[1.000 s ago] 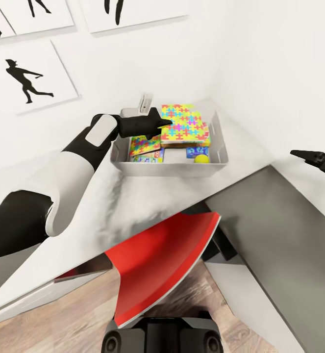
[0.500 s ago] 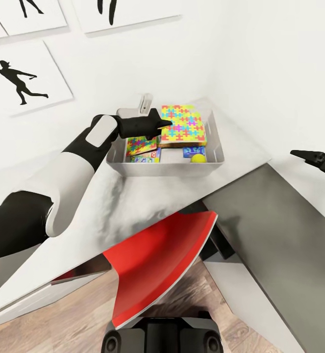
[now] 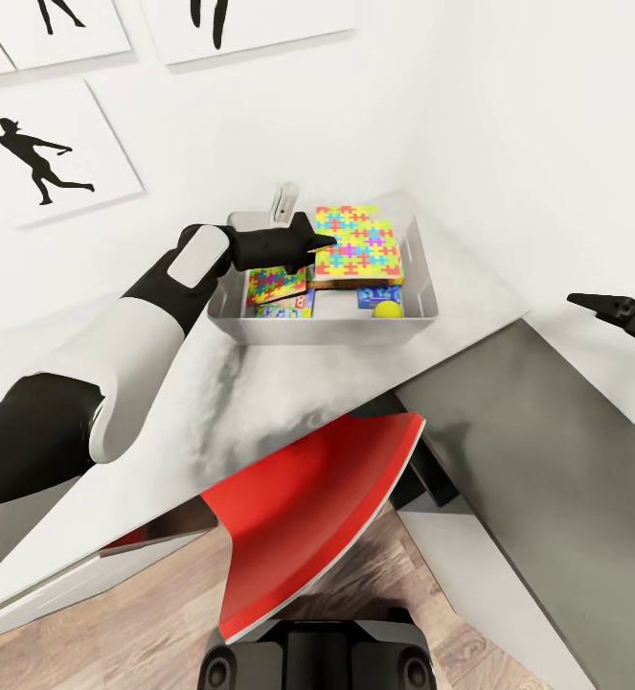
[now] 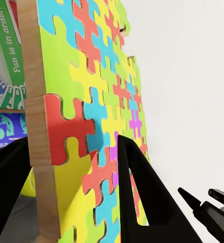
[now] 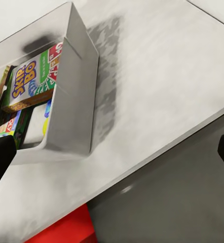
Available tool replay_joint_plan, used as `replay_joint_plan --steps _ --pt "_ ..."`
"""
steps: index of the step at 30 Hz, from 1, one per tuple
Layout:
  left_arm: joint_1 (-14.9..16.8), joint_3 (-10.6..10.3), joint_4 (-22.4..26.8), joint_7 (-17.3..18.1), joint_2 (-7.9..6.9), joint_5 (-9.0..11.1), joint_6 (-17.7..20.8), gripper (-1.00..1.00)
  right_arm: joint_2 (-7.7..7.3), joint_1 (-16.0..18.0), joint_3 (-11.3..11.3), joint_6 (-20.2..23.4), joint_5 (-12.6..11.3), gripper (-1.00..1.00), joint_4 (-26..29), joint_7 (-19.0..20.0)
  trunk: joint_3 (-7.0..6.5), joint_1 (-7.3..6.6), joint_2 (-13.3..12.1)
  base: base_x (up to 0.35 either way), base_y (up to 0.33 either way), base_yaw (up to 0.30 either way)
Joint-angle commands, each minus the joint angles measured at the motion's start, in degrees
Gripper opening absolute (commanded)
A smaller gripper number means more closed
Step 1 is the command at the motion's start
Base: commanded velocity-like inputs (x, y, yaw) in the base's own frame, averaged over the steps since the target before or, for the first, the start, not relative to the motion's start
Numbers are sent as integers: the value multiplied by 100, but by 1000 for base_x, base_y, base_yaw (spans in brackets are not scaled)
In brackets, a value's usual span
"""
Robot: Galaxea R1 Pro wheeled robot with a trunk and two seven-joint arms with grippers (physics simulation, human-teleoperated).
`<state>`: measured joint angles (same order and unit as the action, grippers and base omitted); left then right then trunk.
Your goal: Put all the toys in the child's room - the three board games (two on the bed and one on the table), the two jigsaw puzzles on the table, and the tennis ball on the table - inside the toy box on the table in the child's room.
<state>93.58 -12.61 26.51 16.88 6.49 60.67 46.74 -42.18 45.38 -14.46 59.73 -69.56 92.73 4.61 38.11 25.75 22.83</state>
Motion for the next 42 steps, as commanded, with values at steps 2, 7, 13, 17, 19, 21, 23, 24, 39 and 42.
replay_joint_plan --steps 2,7,13,17,19,21,23,24,39,42 --pt "5 -12 -6 35 -3 -28 2 -100 -1 6 -4 27 48 100 -1 48 7 3 9 0 0 0" --pt "10 -17 -6 35 -5 -58 -1 -100 -6 6 -4 27 48 100 -1 48 7 3 9 0 0 0" --pt "16 -23 -10 35 -6 -80 -9 -100 -8 6 -4 27 48 100 -1 48 8 3 9 0 0 0" --pt "18 -27 -9 35 -7 -88 -14 -100 -8 6 -4 27 48 100 -1 48 17 3 9 0 0 0" --pt "19 -31 -11 35 -5 -92 -23 -100 -7 6 -4 27 48 100 -1 48 27 3 9 0 0 0" --pt "19 -35 -12 35 -6 -93 -26 -100 -6 6 -4 27 48 100 -1 48 38 3 9 0 0 0" --pt "19 -37 -12 35 -6 -95 -30 -100 -5 6 -4 27 48 100 -1 48 52 3 9 0 0 0" --pt "19 -39 -13 35 -6 -95 -34 -100 -6 6 -4 27 48 100 -1 48 59 3 9 0 0 0" --pt "20 -48 -15 35 -3 -99 -50 -100 -9 5 -4 27 48 100 -1 48 190 3 9 0 0 0" --pt "20 -48 -15 35 -2 -99 -50 -100 -10 5 -4 27 48 100 -1 48 217 3 9 0 0 0"
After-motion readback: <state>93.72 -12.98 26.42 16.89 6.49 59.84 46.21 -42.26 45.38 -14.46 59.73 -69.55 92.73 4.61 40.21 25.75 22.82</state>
